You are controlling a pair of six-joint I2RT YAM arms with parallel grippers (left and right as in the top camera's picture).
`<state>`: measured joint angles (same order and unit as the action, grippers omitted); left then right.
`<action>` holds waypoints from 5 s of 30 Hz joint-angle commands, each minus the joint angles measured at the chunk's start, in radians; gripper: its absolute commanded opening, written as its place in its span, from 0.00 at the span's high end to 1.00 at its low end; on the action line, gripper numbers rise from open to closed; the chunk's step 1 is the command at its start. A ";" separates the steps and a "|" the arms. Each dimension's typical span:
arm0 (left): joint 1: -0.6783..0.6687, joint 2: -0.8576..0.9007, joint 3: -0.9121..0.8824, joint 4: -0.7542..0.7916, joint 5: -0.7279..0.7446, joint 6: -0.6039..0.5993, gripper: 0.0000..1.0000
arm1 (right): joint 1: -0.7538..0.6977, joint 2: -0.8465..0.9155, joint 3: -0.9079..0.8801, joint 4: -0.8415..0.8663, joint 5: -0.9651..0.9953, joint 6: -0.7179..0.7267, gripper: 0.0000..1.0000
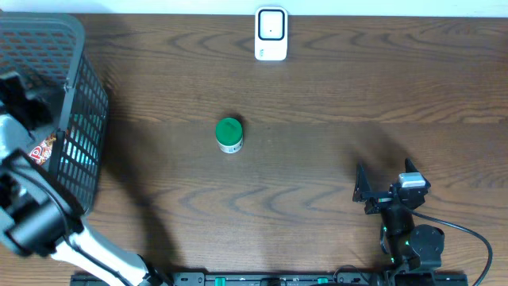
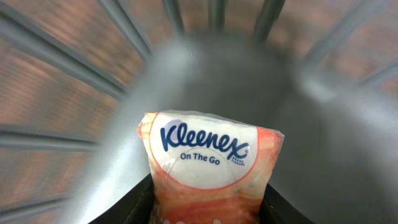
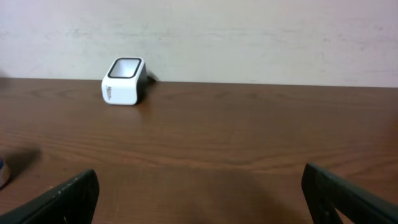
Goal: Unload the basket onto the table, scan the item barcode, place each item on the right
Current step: 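Lift the orange Kleenex pack, present it to the scanner, set it down, then move the left gripper back into the basket over the wet-wipe pack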
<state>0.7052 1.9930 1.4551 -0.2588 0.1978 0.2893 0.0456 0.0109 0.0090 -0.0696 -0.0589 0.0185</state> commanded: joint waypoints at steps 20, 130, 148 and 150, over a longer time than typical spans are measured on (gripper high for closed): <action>-0.481 -0.708 0.005 -0.123 0.830 -0.354 0.57 | 0.002 -0.005 -0.003 -0.001 0.002 0.014 0.01; -0.008 -0.336 -0.154 -0.507 0.024 -0.827 0.02 | 0.002 -0.005 -0.003 -0.001 0.002 0.014 0.01; -0.005 -0.286 -0.372 -0.264 0.053 -0.828 0.02 | 0.002 -0.005 -0.003 -0.001 0.002 0.014 0.01; -0.005 -0.251 -0.372 -0.253 0.053 -0.827 0.02 | 0.002 -0.005 -0.003 -0.001 0.002 0.014 0.01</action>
<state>0.6941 1.6917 1.0981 -0.5190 0.2409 -0.5491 0.0456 0.0109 0.0090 -0.0696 -0.0589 0.0185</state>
